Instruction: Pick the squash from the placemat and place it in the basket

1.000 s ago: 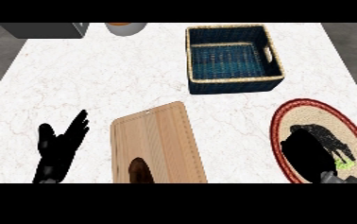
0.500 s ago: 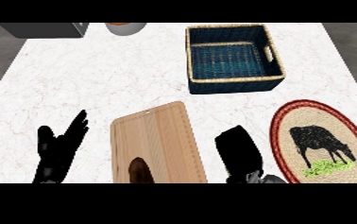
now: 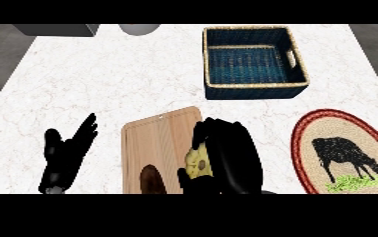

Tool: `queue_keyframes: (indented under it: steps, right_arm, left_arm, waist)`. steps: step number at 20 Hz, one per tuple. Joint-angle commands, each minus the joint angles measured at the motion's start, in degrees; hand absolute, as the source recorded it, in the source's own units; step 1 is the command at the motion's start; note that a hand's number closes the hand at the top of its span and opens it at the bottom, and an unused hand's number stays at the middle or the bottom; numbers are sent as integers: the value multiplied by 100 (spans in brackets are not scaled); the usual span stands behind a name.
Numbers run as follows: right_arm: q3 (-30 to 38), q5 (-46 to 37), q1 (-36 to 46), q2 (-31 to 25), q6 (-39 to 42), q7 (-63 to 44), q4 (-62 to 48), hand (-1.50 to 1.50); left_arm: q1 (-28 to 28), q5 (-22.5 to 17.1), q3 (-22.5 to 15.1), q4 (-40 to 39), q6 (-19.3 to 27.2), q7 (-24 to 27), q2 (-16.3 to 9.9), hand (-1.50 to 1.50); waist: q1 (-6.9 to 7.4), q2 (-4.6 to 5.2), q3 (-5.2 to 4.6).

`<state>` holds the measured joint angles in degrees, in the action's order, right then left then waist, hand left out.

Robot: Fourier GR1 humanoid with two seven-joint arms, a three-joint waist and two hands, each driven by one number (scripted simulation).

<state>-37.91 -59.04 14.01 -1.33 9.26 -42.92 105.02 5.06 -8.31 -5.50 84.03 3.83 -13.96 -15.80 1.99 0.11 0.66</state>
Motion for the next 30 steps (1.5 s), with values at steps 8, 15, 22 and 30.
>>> queue_keyframes:
  steps: [8,15,22,30]
  right_arm:
    - [208,404,2803,132,-1931,-2987,515,150]
    - [1622,503,4755,131,-1500,-3567,-376,150]
    - [3019,929,5863,132,-1017,-3124,-1591,150]
    - [3639,1049,5829,-288,-822,-2004,-2655,150]
  left_arm:
    - [-4,-29,13,-383,-136,-196,-45,0]
    - [266,-1,26,-279,-109,-115,-27,0]
    - [109,169,-32,-451,81,-64,181,0]
    - [206,92,177,-438,-44,12,89,0]
  waist:
    - [42,-39,-94]
    - [31,-51,-89]
    - [-115,-10,-79]
    - [-154,-1,-71]
